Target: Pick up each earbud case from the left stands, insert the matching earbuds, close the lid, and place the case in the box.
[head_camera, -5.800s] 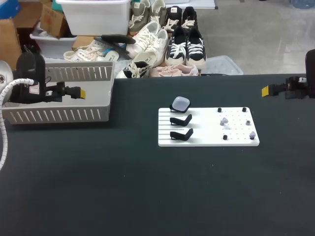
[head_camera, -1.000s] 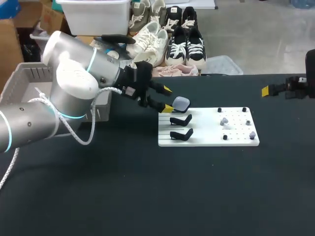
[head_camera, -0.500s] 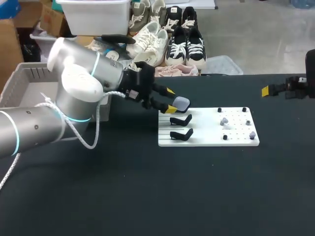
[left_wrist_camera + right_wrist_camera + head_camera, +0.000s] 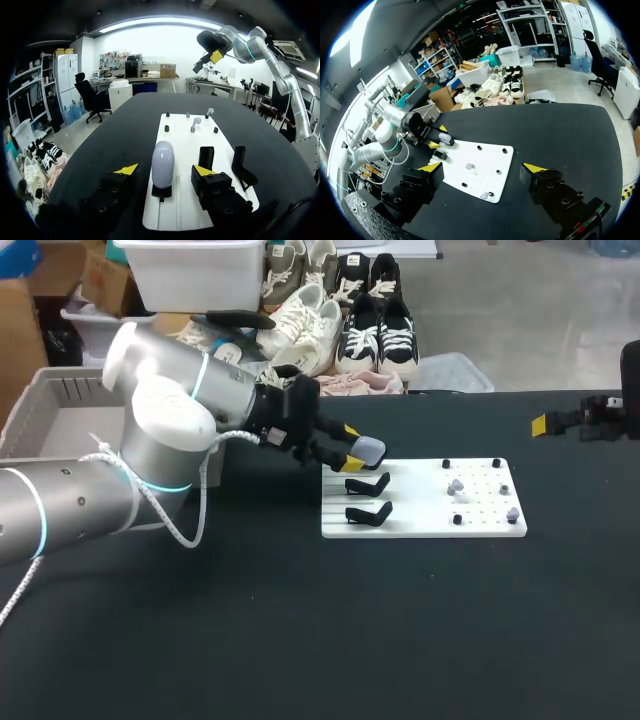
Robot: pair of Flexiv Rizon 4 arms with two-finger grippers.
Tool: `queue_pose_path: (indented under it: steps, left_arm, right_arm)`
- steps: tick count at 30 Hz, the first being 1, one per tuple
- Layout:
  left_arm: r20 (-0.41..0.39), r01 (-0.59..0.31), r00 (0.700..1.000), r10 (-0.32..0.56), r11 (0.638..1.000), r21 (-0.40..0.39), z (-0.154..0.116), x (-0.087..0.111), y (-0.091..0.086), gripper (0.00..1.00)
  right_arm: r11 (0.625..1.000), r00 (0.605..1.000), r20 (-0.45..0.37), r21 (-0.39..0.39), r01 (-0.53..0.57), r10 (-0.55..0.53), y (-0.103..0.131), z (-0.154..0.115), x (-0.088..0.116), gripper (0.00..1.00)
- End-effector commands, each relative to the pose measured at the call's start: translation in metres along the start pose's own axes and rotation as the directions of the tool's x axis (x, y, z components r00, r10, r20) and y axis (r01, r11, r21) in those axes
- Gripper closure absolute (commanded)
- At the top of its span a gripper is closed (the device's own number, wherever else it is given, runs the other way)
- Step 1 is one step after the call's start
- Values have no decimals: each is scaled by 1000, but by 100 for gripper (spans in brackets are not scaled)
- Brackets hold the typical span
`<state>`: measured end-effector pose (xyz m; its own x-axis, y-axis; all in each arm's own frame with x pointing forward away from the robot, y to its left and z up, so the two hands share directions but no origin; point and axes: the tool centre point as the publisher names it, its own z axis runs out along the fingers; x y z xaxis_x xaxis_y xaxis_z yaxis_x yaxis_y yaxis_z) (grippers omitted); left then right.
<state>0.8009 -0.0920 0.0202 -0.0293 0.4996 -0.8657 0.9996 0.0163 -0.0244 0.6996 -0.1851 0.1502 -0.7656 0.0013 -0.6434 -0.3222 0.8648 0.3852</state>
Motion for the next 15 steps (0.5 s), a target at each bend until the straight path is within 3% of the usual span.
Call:
queue_pose_path:
  steps: [1, 6, 10, 15]
  left_arm:
    - [2, -6, 1000, 6, 1000, -7, 5, 1, 1, 35]
    - [2, -7, 1000, 7, 1000, -23, 7, 2, 6, 36]
    - [4, -7, 1000, 7, 999, -34, 8, 2, 8, 50]
    - [1, -19, 1000, 19, 999, -36, 9, 4, 8, 51]
  right_arm:
    - [1000, 1000, -1, -1, 1, -1, -1, 0, 0, 0]
    - [1000, 1000, -1, -1, 1, -1, -1, 0, 0, 0]
    - [1000, 1000, -1, -1, 1, -1, -1, 0, 0, 0]
    - [1000, 1000, -1, -1, 1, -1, -1, 0, 0, 0]
